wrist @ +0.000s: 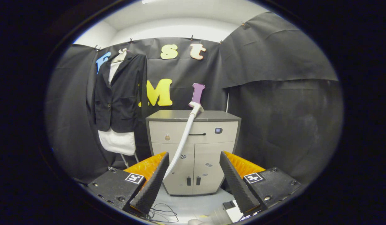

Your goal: Iron the clothes twice with a garment steamer, once on the left side and once on the right side.

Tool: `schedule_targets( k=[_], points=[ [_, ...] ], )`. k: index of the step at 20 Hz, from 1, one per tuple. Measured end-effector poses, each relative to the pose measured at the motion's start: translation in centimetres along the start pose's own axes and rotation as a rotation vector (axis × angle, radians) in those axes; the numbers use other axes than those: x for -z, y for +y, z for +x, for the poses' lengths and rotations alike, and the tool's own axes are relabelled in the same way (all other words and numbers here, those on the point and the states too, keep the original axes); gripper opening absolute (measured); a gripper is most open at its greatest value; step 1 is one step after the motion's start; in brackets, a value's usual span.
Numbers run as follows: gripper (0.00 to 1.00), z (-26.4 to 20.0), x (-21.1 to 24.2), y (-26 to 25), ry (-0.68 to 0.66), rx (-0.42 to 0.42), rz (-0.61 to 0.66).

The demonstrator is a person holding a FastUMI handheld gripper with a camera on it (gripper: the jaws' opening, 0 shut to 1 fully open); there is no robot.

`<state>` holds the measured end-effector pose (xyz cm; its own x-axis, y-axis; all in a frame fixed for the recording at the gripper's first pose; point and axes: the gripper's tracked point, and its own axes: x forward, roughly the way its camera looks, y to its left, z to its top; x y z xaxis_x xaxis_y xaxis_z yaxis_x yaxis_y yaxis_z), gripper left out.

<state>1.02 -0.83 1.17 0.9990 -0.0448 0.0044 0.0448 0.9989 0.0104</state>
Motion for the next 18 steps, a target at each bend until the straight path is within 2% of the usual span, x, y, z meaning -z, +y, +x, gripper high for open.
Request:
schedule_targets(
  k=[8, 14, 18],
  points=[
    [1.00, 6.4, -3.7, -2.0, 0.020, -0.010, 0.035],
    [1.00, 16.2, -8.1, -3.6, 0.056, -0.042, 0.063],
    [1.00, 23.5, -10.9, -3.8, 0.094, -0.094, 0.058]
  ],
)
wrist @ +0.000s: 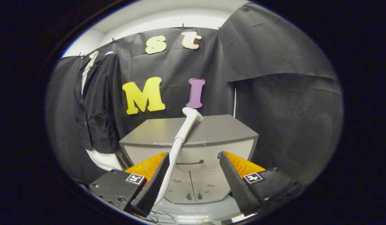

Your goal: Iron the clothes twice with a garment steamer, once on the left side and once on the right side.

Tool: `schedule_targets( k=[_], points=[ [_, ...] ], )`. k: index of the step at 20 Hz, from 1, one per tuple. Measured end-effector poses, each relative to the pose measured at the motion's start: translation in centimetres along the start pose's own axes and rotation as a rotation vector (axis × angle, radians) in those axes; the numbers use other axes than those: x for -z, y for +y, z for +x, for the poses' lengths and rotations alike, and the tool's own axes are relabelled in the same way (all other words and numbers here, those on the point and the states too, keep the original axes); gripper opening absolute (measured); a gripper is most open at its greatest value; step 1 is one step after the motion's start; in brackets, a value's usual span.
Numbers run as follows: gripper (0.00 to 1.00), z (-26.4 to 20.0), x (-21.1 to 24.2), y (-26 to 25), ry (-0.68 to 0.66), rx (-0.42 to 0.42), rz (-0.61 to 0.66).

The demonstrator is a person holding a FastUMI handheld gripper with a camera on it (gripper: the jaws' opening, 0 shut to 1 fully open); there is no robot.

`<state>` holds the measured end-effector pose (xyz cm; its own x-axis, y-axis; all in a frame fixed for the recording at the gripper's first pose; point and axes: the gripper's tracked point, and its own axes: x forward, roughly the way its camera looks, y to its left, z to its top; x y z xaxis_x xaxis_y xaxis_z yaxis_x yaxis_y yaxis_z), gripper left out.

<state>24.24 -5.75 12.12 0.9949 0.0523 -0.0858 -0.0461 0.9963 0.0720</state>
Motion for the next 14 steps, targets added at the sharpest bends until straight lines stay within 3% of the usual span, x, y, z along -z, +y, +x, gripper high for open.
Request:
schedule_targets(
  k=[10, 14],
  points=[
    [0.96, 14.1, -3.0, 1.1, 0.154, -0.108, -0.085],
    [0.84, 17.7, -2.5, 2.1, 0.213, -0.135, -0.085]
  ],
)
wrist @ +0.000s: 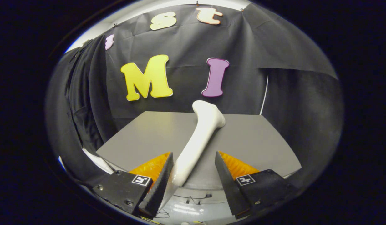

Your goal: Iron the clothes twice with a garment steamer, once on the left side and once on the right side.

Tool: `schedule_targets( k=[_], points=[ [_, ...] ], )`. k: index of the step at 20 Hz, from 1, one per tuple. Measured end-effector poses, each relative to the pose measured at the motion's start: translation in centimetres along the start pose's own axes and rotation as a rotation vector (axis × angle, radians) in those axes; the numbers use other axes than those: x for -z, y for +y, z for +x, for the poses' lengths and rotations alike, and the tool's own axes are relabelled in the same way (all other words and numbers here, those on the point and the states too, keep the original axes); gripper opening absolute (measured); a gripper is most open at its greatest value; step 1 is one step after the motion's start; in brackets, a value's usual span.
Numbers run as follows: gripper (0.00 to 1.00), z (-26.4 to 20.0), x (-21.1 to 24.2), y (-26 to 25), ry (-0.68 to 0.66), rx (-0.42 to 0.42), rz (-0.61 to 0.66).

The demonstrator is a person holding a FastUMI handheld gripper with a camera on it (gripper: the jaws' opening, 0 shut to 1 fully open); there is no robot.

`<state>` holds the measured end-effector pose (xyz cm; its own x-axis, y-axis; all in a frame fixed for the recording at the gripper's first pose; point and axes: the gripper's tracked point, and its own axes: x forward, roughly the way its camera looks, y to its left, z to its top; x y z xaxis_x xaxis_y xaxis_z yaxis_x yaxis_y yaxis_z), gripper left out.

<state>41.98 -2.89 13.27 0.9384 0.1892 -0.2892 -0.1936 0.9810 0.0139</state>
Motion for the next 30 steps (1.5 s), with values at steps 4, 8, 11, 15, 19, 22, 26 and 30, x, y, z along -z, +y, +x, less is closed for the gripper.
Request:
schedule_targets(
  k=[4, 8, 11, 15, 19, 22, 26, 30],
  points=[
    [0.69, 2.5, -0.3, 0.4, 0.030, -0.013, 0.010],
    [0.65, 3.2, -0.1, 0.4, 0.049, -0.006, 0.070],
    [0.63, 3.8, 0.7, 1.2, 0.105, -0.051, 0.180],
    [0.55, 3.8, 0.9, 1.2, 0.122, -0.041, 0.175],
    [0.38, 3.3, 0.7, 2.0, 0.129, -0.043, 0.276],
    [0.34, 2.4, -0.2, 1.9, 0.088, -0.004, 0.291],
    [0.33, -1.9, -1.8, 2.6, -0.001, 0.043, 0.297],
    [0.33, -6.9, -5.6, 5.4, -0.118, 0.054, 0.284]
  ],
)
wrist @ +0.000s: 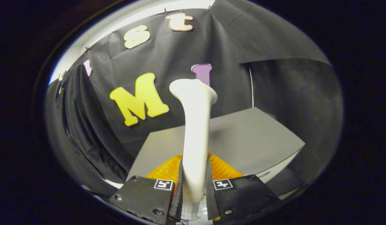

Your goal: Iron the clothes twice with a garment steamer, once on the left side and once on the right side.

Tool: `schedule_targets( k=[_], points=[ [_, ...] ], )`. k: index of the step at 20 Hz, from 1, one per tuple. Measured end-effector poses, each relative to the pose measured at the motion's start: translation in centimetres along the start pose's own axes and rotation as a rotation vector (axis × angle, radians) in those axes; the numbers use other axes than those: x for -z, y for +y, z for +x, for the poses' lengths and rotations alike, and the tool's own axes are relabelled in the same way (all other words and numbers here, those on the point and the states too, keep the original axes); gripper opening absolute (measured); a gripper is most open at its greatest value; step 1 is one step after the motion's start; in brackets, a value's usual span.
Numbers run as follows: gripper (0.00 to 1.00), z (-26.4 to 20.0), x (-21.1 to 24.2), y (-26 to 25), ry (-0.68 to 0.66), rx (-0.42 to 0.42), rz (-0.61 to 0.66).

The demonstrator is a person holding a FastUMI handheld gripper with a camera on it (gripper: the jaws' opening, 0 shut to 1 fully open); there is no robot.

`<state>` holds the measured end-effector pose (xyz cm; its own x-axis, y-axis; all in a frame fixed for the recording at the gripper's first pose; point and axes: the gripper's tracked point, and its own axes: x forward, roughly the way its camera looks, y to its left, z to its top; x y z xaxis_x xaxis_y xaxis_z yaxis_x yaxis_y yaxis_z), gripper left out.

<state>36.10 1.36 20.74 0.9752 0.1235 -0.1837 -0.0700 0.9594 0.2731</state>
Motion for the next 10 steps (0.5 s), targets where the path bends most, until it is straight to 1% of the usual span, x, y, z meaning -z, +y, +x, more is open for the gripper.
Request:
schedule_targets(
  k=[2, 5, 10],
  points=[
    [0.33, -2.7, -2.2, 2.7, -0.074, -0.013, -0.020],
    [0.33, -6.1, -4.6, 7.0, -0.147, -0.046, -0.054],
    [0.33, -9.7, -6.4, 14.7, -0.224, -0.120, -0.083]
  ],
)
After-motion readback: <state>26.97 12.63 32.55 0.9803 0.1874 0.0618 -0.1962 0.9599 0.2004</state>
